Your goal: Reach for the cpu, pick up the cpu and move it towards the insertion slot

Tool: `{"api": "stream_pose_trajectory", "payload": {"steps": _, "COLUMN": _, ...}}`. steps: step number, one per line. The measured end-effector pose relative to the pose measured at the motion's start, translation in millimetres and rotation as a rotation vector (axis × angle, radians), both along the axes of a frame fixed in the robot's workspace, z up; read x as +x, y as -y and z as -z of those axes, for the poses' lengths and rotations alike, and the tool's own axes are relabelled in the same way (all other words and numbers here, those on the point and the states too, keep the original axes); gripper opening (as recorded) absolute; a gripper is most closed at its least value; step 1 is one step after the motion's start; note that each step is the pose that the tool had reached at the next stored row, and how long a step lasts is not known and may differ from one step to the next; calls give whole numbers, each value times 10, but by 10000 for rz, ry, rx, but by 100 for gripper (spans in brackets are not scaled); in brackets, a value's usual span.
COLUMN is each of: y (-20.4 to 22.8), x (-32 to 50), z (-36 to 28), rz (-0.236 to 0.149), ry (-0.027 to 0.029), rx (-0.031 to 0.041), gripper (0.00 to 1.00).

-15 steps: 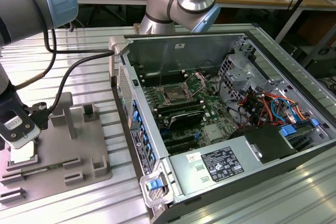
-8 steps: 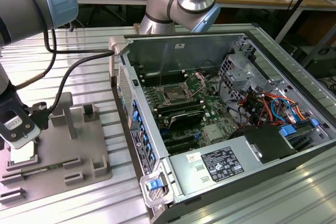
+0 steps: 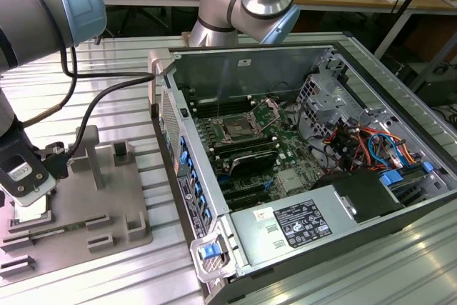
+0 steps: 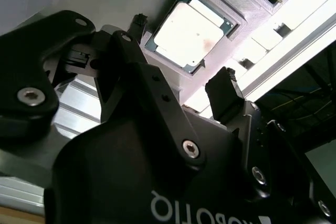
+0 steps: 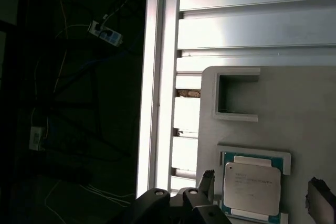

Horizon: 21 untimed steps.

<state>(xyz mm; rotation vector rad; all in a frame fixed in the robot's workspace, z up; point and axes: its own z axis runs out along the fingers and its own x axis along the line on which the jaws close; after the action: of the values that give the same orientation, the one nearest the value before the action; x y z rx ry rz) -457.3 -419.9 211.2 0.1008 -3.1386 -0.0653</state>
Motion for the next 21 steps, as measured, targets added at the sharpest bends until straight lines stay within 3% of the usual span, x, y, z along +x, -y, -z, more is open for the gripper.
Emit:
{"api": "stream_pose_trajectory", "payload": {"steps": 5, "y": 2, "x": -25, "z": 77, "rz": -21, "ry": -1, "rx": -21, "gripper": 74}}
{"api": "stream_pose_trajectory", "payload": {"steps": 8, "y": 2, "x": -25, "z": 102, "rz": -21, "ry": -1, "rx": -98, "gripper": 74}}
{"api": "stream_pose_trajectory", "payload": {"steps": 14, "y": 2, "x": -25, "z": 164, "rz": -31, "ry": 0, "rx": -103, "gripper": 74}}
{"api": "stream_pose_trajectory", "payload": {"steps": 17, "y": 2, "x": -26, "z": 185, "rz": -34, "ry": -1, "rx": -111, "gripper": 74}}
{"api": "stream_pose_trajectory", "payload": {"steps": 21, "y": 2, "x": -26, "z": 196, "rz": -36, "ry": 1, "rx": -174, "gripper": 74}}
